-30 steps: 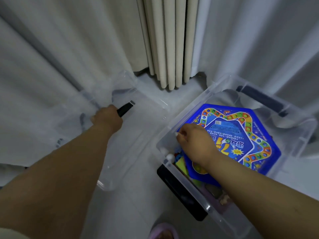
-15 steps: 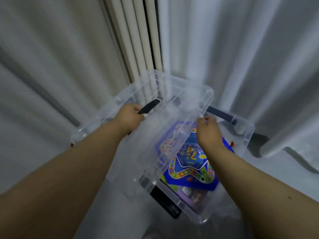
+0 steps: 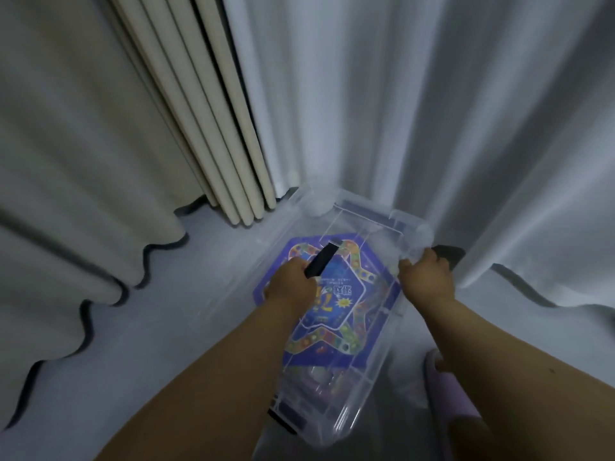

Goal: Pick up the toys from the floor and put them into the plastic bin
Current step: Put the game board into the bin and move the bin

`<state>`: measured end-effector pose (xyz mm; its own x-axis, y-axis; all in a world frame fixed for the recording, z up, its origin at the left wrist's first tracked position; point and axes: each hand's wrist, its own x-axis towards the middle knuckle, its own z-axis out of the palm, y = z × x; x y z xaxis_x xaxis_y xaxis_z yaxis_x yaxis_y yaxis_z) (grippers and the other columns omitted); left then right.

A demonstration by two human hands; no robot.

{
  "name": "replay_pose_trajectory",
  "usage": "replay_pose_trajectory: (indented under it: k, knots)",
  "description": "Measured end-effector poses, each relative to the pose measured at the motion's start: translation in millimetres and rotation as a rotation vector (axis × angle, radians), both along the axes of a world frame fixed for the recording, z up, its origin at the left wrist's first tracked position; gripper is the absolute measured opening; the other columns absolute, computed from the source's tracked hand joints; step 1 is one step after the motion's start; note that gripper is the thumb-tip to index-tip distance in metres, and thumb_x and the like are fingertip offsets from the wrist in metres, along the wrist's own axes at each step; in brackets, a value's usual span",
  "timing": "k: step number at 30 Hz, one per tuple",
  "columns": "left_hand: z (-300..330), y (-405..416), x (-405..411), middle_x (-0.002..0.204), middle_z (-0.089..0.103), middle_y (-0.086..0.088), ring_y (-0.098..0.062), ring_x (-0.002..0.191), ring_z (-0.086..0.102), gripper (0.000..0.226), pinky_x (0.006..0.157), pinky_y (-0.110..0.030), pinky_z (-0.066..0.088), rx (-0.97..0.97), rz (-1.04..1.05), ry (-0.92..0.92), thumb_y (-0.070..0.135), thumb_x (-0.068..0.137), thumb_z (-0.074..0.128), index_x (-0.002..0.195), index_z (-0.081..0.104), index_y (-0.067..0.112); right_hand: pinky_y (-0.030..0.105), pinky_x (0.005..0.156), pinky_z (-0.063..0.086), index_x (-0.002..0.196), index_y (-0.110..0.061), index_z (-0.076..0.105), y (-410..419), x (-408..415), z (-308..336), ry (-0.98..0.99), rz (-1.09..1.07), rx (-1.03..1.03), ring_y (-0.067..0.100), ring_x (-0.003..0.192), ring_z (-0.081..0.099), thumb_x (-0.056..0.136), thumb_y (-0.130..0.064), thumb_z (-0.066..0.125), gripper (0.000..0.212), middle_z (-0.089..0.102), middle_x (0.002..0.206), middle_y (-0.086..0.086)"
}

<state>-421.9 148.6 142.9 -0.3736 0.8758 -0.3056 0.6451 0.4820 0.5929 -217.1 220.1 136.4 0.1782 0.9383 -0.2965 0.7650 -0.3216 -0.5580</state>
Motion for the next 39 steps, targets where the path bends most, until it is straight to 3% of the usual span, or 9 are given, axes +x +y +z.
replay_pose_trajectory:
  k: [5, 9, 12, 20, 28, 32, 35, 37, 39]
  knots:
    - [-8, 6, -1, 0.094, 0.062, -0.004, -0.028, 0.088, 0.062, 0.017, 0.079, -0.041, 0.053, 0.02, 0.013, 0.024, 0.03, 0.09, 0.058, 0.104, 0.056, 0.02, 0.04, 0.098, 0.039, 0.145, -0.01, 0.026, 12, -1, 1, 0.181, -0.033, -0.068, 0.041, 0.122, 0.047, 0.097, -0.03, 0.041, 0.055, 0.043, 0.138, 0.024]
    - [-12, 9, -3, 0.085, 0.061, 0.0, -0.024, 0.081, 0.061, 0.013, 0.072, -0.034, 0.049, 0.035, 0.026, 0.046, 0.03, 0.089, 0.057, 0.099, 0.056, 0.022, 0.04, 0.104, 0.032, 0.149, -0.007, 0.017, 0, -17, -1, 0.187, -0.07, -0.099, 0.04, 0.129, 0.037, 0.1, -0.026, 0.032, 0.055, 0.026, 0.15, 0.022]
    - [-13, 11, -5, 0.079, 0.061, 0.0, -0.023, 0.073, 0.061, 0.004, 0.07, -0.038, 0.051, 0.046, 0.032, 0.042, 0.029, 0.088, 0.056, 0.091, 0.054, 0.027, 0.038, 0.097, 0.038, 0.151, -0.011, 0.003, -11, -26, -3, 0.159, -0.094, -0.116, 0.04, 0.123, 0.043, 0.097, -0.033, 0.039, 0.069, 0.027, 0.146, 0.023]
    - [-11, 17, -17, 0.086, 0.063, -0.006, -0.029, 0.075, 0.062, 0.007, 0.071, -0.04, 0.051, 0.033, 0.046, 0.05, 0.03, 0.088, 0.059, 0.091, 0.054, 0.026, 0.038, 0.093, 0.044, 0.15, -0.011, -0.008, -24, -35, -2, 0.148, -0.023, -0.167, 0.039, 0.122, 0.046, 0.093, -0.034, 0.048, 0.083, 0.021, 0.148, 0.023]
    - [-1, 19, -29, 0.076, 0.057, -0.003, -0.02, 0.056, 0.054, 0.01, 0.051, -0.026, 0.043, -0.028, 0.069, -0.022, 0.021, 0.09, 0.061, 0.099, 0.056, 0.017, 0.034, 0.093, 0.046, 0.148, -0.008, -0.017, -37, -45, 2, 0.238, -0.021, -0.203, 0.033, 0.123, 0.05, 0.092, -0.031, 0.055, 0.094, 0.021, 0.152, 0.021]
    - [-3, 10, -22, 0.088, 0.058, -0.005, -0.02, 0.071, 0.053, 0.011, 0.059, -0.028, 0.037, -0.018, 0.006, 0.039, 0.024, 0.092, 0.058, 0.1, 0.056, 0.017, 0.035, 0.093, 0.044, 0.149, -0.008, -0.017, -42, -40, 1, 0.269, -0.04, -0.171, 0.033, 0.121, 0.051, 0.092, -0.025, 0.054, 0.092, 0.031, 0.148, 0.019]
    - [-2, 1, -23, 0.091, 0.062, -0.007, -0.024, 0.081, 0.059, 0.019, 0.069, -0.031, 0.045, -0.029, -0.031, 0.143, 0.024, 0.09, 0.06, 0.105, 0.063, 0.013, 0.038, 0.097, 0.042, 0.149, -0.009, -0.016, -41, -36, -2, 0.314, -0.045, -0.191, 0.034, 0.125, 0.047, 0.093, -0.025, 0.052, 0.089, 0.027, 0.15, 0.019]
    - [-1, -7, -23, 0.102, 0.062, -0.012, -0.029, 0.094, 0.059, 0.031, 0.079, -0.038, 0.049, -0.01, -0.059, 0.349, 0.03, 0.088, 0.061, 0.116, 0.064, 0.016, 0.039, 0.098, 0.042, 0.15, -0.012, -0.015, -41, -35, -5, 0.353, -0.059, -0.22, 0.033, 0.126, 0.046, 0.093, -0.028, 0.053, 0.09, 0.028, 0.148, 0.018]
    - [2, -21, -22, 0.123, 0.053, -0.015, -0.034, 0.114, 0.049, 0.041, 0.091, -0.043, 0.042, -0.006, 0.068, 0.524, 0.038, 0.09, 0.057, 0.127, 0.057, 0.019, 0.041, 0.101, 0.04, 0.15, -0.013, -0.01, -40, -35, -8, 0.325, -0.061, -0.223, 0.034, 0.127, 0.043, 0.091, -0.034, 0.057, 0.092, 0.029, 0.146, 0.018]
